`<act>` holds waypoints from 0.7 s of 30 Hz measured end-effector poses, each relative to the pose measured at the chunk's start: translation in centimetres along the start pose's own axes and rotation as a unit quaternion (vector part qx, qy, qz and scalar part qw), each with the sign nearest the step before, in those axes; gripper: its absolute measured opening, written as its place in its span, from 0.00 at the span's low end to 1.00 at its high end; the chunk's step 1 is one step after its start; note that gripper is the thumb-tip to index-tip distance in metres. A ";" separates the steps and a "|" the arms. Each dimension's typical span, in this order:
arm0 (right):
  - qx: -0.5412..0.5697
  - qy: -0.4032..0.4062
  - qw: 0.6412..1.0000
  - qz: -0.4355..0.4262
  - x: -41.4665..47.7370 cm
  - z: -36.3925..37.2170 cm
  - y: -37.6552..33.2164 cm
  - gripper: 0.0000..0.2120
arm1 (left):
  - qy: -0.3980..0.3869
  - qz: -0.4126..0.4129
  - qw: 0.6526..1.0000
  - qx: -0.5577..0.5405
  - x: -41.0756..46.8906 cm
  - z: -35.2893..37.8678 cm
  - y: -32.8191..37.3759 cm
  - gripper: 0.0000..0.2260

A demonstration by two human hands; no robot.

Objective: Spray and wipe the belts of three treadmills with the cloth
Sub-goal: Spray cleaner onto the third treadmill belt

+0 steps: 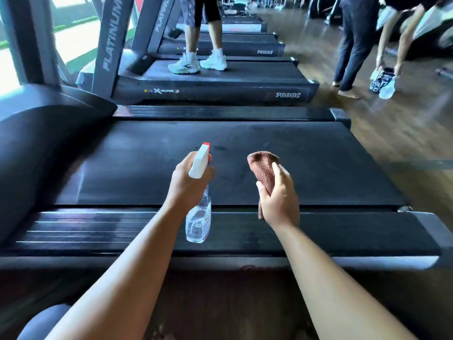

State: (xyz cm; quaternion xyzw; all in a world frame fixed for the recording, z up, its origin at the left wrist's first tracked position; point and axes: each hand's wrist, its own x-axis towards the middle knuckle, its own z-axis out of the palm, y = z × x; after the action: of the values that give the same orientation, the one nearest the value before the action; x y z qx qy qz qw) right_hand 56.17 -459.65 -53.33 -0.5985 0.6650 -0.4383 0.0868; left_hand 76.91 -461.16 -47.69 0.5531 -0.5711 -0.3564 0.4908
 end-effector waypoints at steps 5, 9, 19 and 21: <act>0.013 0.012 1.000 -0.005 -1.9 -0.2 -0.5 0.29 | -0.001 0.014 1.000 -0.009 -1.6 -0.9 -0.1 0.08; 0.027 0.015 1.000 -0.006 -3.2 0.3 -0.2 0.29 | 0.004 0.010 1.000 -0.010 -2.3 -1.1 -0.5 0.08; 0.017 -0.056 0.998 0.011 -2.9 4.3 2.1 0.30 | 0.045 -0.029 0.999 -0.013 -1.0 -0.8 -5.4 0.06; 0.017 -0.064 0.998 0.011 -2.1 5.6 2.3 0.29 | 0.046 -0.037 0.998 -0.013 -0.1 -0.9 -6.6 0.06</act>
State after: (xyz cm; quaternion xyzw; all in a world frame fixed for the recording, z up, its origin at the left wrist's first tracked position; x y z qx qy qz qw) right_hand 58.64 -460.70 -59.12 -0.6165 0.6569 -0.4093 0.1445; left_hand 79.65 -461.80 -53.79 0.5833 -0.5219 -0.3562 0.5104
